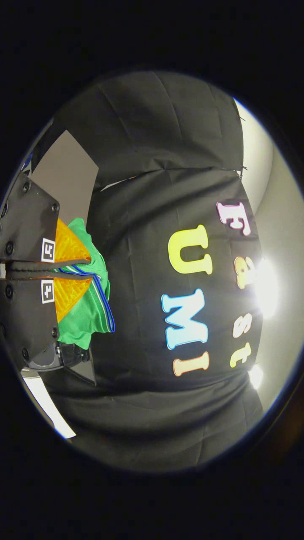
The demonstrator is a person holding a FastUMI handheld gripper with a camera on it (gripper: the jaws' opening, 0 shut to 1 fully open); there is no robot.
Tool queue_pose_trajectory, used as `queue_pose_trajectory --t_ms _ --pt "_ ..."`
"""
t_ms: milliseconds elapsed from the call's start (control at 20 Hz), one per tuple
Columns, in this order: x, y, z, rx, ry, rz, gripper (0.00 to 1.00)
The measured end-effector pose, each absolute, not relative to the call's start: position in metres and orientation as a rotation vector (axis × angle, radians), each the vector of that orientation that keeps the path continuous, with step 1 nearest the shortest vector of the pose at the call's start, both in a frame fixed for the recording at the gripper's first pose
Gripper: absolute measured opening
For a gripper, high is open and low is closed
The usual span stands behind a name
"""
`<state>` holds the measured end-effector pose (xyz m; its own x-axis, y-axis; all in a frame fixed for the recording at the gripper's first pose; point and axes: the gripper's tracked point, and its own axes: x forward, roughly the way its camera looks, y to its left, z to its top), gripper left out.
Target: Put the clothes into the washing machine and then close the washing machine lid.
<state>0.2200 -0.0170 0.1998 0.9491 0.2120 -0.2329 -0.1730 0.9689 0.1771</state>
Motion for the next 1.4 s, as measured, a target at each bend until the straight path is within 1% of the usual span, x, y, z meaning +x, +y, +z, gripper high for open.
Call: queue_pose_trajectory --t_ms 250,650,950,1400 --pt "0.224 -0.058 0.194 0.163 0.259 0.191 0.01" --pt "0.24 -0.098 0.155 0.153 0.32 0.224 0.01" --pt "0.256 -0.114 0.111 0.164 0.387 0.239 0.01" --pt "0.268 -0.121 0.023 0.161 0.521 0.26 0.01"
